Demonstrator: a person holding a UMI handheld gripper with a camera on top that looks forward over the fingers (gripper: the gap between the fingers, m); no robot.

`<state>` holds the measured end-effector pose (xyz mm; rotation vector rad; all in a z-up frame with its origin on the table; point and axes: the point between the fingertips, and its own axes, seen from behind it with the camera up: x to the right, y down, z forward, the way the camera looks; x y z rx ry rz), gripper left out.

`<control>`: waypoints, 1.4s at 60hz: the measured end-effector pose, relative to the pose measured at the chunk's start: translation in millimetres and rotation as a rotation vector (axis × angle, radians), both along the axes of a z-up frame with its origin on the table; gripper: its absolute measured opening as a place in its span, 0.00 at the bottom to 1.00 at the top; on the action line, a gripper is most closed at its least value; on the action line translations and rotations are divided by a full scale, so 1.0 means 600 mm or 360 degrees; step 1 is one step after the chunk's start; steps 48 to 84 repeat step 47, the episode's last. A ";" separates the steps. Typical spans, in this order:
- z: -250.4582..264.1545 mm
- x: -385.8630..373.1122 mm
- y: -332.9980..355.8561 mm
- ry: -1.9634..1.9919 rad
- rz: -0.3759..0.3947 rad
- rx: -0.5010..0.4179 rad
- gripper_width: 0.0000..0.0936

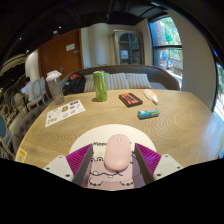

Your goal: Arrange mouse

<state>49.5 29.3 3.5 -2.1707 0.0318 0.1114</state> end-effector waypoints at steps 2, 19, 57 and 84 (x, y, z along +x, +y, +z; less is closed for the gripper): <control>0.016 -0.004 -0.001 0.0008 0.0018 0.0074 0.88; 0.115 -0.001 -0.147 0.0095 0.0144 0.0379 0.90; 0.098 0.044 -0.262 0.0320 0.0221 0.0468 0.90; 0.098 0.044 -0.262 0.0320 0.0221 0.0468 0.90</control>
